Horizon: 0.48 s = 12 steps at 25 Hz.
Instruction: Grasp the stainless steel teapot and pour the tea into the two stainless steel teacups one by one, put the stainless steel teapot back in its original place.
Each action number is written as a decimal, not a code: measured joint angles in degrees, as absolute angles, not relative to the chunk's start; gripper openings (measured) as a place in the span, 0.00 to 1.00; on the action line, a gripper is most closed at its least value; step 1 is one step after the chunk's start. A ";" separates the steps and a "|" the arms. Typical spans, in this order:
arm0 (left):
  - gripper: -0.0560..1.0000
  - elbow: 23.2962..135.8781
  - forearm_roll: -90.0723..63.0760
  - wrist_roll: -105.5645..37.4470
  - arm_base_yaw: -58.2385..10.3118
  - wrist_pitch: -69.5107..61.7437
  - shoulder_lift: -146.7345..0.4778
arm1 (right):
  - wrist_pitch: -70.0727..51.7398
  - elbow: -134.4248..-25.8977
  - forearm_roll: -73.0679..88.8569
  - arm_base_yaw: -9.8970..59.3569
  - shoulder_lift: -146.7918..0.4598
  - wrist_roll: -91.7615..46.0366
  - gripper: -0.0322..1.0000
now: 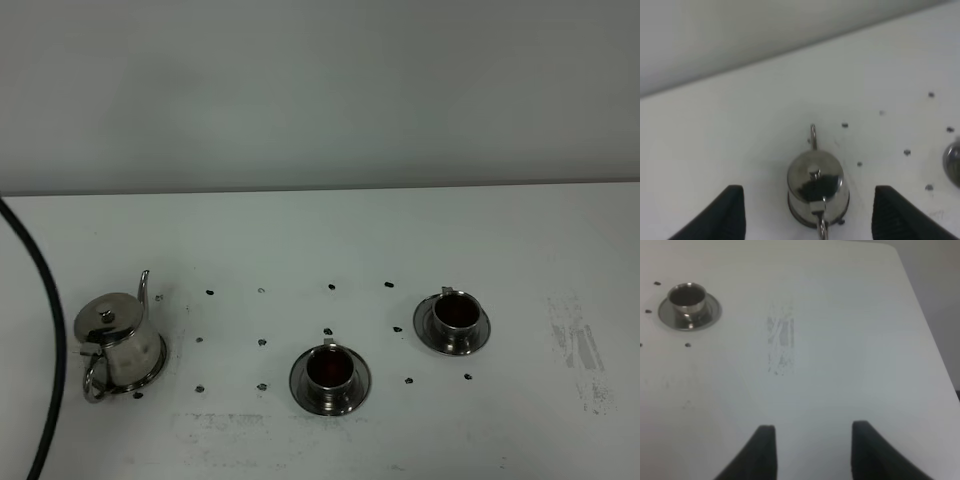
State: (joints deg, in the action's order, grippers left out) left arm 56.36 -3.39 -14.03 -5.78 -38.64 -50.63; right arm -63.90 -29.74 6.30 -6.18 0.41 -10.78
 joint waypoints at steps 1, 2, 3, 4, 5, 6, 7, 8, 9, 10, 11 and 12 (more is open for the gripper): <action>0.57 56.36 -3.39 -14.03 -5.78 -38.79 -48.99 | -63.90 -29.74 6.30 -6.18 0.41 -10.78 0.36; 0.57 56.36 -3.39 -13.90 -5.78 -39.42 -47.80 | -63.90 -29.74 6.30 -6.18 0.41 -10.78 0.36; 0.57 56.36 -3.39 -13.18 -5.78 -41.01 -46.52 | -63.90 -29.74 6.30 -6.18 0.41 -10.78 0.36; 0.57 56.36 -3.39 -11.80 -5.78 -43.66 -45.35 | -63.90 -29.74 6.30 -6.18 0.41 -10.78 0.36; 0.57 56.36 -3.39 -10.21 -5.78 -46.55 -44.32 | -63.90 -29.74 6.30 -6.18 0.41 -10.78 0.36; 0.57 56.36 -3.39 -7.94 -5.78 -50.53 -43.45 | -63.90 -29.74 6.30 -6.18 0.41 -10.78 0.36; 0.57 56.31 -3.39 -5.64 -5.78 -54.63 -42.33 | -63.90 -29.74 6.30 -6.18 0.41 -10.78 0.36; 0.57 56.18 -3.39 -3.95 -5.78 -57.73 -41.00 | -63.90 -29.74 6.30 -6.18 0.41 -10.78 0.36; 0.57 55.56 -3.39 -2.43 -5.78 -60.59 -39.62 | -63.90 -29.74 6.30 -6.18 0.41 -10.85 0.36; 0.57 54.75 -3.39 -1.57 -5.78 -62.76 -37.73 | -63.90 -29.74 6.30 -6.18 0.41 -10.85 0.36; 0.57 53.51 -3.46 -1.09 -5.66 -64.15 -35.63 | -63.90 -29.74 6.30 -6.18 0.41 -10.85 0.36; 0.57 52.03 -3.46 -0.92 -5.64 -64.77 -33.53 | -63.90 -29.74 6.30 -6.18 0.41 -10.85 0.36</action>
State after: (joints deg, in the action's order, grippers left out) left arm 52.03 -3.46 -0.92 -5.64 -64.77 -33.53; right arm -63.90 -29.74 6.30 -6.18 0.41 -10.85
